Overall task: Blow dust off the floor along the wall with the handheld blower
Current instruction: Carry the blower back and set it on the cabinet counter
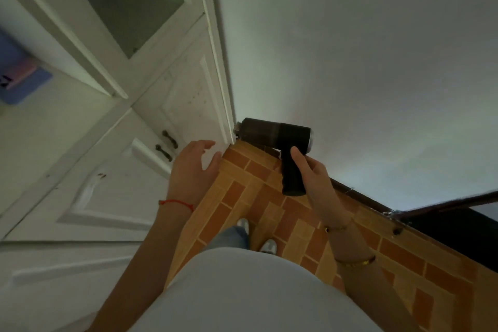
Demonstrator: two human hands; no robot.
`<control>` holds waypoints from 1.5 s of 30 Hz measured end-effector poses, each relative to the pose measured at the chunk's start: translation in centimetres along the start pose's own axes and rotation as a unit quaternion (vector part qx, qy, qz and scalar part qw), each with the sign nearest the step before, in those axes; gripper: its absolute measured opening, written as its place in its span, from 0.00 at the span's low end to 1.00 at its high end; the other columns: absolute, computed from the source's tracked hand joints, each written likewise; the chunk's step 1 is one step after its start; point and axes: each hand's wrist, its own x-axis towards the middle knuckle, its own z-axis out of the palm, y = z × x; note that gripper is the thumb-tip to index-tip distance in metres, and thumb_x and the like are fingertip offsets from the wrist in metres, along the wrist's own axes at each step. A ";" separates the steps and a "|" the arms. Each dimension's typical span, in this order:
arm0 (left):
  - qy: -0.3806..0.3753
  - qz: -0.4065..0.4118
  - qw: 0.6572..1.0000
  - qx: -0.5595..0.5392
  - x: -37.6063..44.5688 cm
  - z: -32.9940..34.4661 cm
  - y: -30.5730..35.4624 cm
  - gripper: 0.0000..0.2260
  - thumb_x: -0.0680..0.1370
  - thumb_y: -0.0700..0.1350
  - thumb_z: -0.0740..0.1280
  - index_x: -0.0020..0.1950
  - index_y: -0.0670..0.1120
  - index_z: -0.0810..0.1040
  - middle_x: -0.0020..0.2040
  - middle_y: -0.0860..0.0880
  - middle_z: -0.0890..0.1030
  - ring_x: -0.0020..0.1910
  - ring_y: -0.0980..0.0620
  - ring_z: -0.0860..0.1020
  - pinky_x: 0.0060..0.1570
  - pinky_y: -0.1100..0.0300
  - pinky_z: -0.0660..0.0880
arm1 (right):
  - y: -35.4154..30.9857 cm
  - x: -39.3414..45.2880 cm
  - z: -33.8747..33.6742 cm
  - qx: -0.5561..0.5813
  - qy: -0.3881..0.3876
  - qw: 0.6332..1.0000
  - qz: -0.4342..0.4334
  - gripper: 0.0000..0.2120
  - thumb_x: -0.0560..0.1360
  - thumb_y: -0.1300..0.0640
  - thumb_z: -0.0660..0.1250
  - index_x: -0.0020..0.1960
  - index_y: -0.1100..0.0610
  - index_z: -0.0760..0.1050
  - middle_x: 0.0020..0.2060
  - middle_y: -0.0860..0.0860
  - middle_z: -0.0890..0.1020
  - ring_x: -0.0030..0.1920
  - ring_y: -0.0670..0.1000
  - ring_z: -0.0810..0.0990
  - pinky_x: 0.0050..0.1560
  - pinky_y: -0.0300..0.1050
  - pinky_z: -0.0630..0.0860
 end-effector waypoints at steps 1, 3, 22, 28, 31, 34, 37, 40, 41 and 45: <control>0.020 0.000 1.000 0.010 -0.7 -0.7 -0.5 0.15 0.80 0.50 0.66 0.64 0.46 0.76 0.60 0.48 0.80 0.58 0.52 0.77 0.61 0.53 0.74 | 0.0 0.0 0.6 -0.008 -0.018 1.000 -0.004 0.20 0.76 0.43 0.63 0.54 0.59 0.78 0.43 0.53 0.85 0.45 0.53 0.84 0.52 0.47 0.81; 0.055 -0.002 0.998 0.036 -2.2 -2.2 -1.7 0.14 0.80 0.49 0.66 0.63 0.44 0.78 0.59 0.46 0.81 0.57 0.48 0.79 0.60 0.47 0.76 | -0.1 0.0 2.1 -0.020 -0.057 0.998 -0.008 0.16 0.77 0.44 0.62 0.51 0.56 0.78 0.40 0.50 0.85 0.42 0.51 0.84 0.50 0.45 0.81; 0.286 -0.208 0.928 0.122 -23.7 -16.9 -15.2 0.11 0.78 0.43 0.68 0.59 0.43 0.80 0.55 0.44 0.82 0.55 0.42 0.80 0.56 0.44 0.77 | 4.5 -9.3 24.8 -0.206 -0.317 0.925 -0.044 0.20 0.79 0.46 0.61 0.51 0.63 0.80 0.38 0.53 0.85 0.37 0.45 0.83 0.39 0.33 0.76; 0.321 -0.236 0.907 0.137 -31.9 -23.6 -20.5 0.11 0.79 0.43 0.67 0.60 0.43 0.80 0.57 0.44 0.82 0.56 0.43 0.79 0.57 0.44 0.77 | 8.8 -15.8 33.7 -0.191 -0.370 0.909 -0.029 0.21 0.79 0.46 0.61 0.53 0.63 0.79 0.38 0.54 0.84 0.37 0.47 0.83 0.41 0.37 0.78; 0.335 -0.248 0.896 0.149 -35.3 -26.6 -22.8 0.10 0.78 0.42 0.67 0.59 0.43 0.80 0.56 0.44 0.82 0.53 0.43 0.80 0.55 0.44 0.78 | 10.8 -18.7 38.0 -0.181 -0.387 0.904 -0.017 0.20 0.78 0.45 0.61 0.53 0.63 0.78 0.38 0.54 0.84 0.38 0.50 0.83 0.44 0.44 0.79; 0.341 -0.260 0.890 0.158 -37.9 -29.2 -25.0 0.10 0.78 0.42 0.68 0.59 0.43 0.80 0.56 0.45 0.81 0.54 0.44 0.80 0.55 0.45 0.78 | 12.4 -21.0 41.6 -0.182 -0.409 0.894 -0.021 0.20 0.79 0.45 0.60 0.53 0.62 0.79 0.39 0.54 0.84 0.40 0.50 0.83 0.44 0.41 0.79; 0.335 -0.271 0.887 0.165 -39.6 -31.1 -26.9 0.11 0.78 0.43 0.67 0.60 0.43 0.79 0.57 0.45 0.81 0.56 0.44 0.79 0.58 0.45 0.77 | 13.1 -22.8 44.7 -0.191 -0.418 0.888 -0.028 0.20 0.79 0.44 0.60 0.52 0.60 0.79 0.40 0.54 0.84 0.40 0.48 0.83 0.41 0.35 0.77; 0.335 -0.267 0.889 0.160 -40.1 -32.5 -28.6 0.12 0.79 0.43 0.67 0.61 0.43 0.79 0.58 0.45 0.81 0.57 0.44 0.79 0.59 0.45 0.77 | 13.3 -23.5 47.3 -0.195 -0.428 0.882 -0.028 0.18 0.79 0.44 0.61 0.51 0.59 0.80 0.40 0.54 0.85 0.41 0.48 0.83 0.43 0.37 0.77; 0.337 -0.265 0.889 0.158 -40.0 -32.8 -29.0 0.11 0.79 0.42 0.67 0.61 0.43 0.79 0.58 0.45 0.81 0.57 0.44 0.79 0.59 0.46 0.77 | 13.3 -23.5 48.1 -0.199 -0.428 0.881 -0.027 0.18 0.79 0.44 0.61 0.51 0.58 0.80 0.40 0.54 0.85 0.41 0.48 0.83 0.44 0.38 0.77; 0.341 -0.267 0.889 0.149 -38.9 -34.1 -31.1 0.12 0.79 0.43 0.66 0.61 0.43 0.79 0.58 0.45 0.81 0.57 0.45 0.79 0.59 0.48 0.78 | 12.6 -22.6 51.6 -0.213 -0.439 0.872 -0.037 0.18 0.79 0.44 0.61 0.51 0.58 0.80 0.39 0.53 0.84 0.39 0.46 0.83 0.44 0.38 0.77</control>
